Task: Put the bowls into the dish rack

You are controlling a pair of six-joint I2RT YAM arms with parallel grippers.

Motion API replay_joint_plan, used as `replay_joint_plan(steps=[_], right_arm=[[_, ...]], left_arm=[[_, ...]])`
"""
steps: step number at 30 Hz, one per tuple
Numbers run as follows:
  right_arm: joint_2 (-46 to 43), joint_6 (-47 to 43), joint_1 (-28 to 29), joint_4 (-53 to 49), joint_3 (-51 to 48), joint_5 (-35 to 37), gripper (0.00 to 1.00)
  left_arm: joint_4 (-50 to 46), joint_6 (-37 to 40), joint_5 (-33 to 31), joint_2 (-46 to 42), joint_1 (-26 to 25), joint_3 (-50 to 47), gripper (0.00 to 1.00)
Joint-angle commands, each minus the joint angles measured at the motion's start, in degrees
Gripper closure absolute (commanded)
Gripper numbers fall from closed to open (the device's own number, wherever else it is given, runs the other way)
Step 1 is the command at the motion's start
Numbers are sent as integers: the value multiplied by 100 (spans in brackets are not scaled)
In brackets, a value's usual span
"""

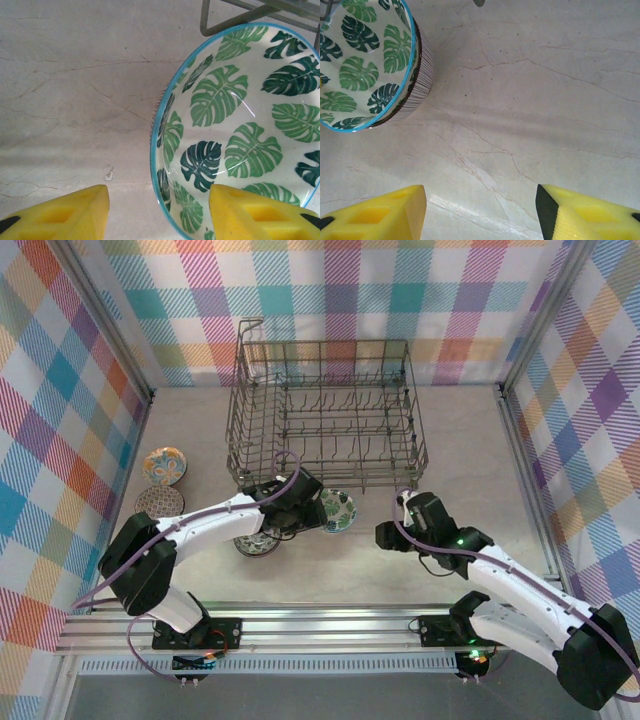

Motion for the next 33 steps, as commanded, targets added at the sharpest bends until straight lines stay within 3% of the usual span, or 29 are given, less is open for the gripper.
replay_joint_plan(steps=[1,20,33], right_arm=[[-88,-54,27,91,-134,79,39],[-280,4,22,172,-388,179,39],[-250,35,22,211,-436,182,39]], left_arm=[[-2,-131,-26,219,3,196,47],[376,-250,132,305,6,25,77],[526,-227,135,194,-83,-15,88]])
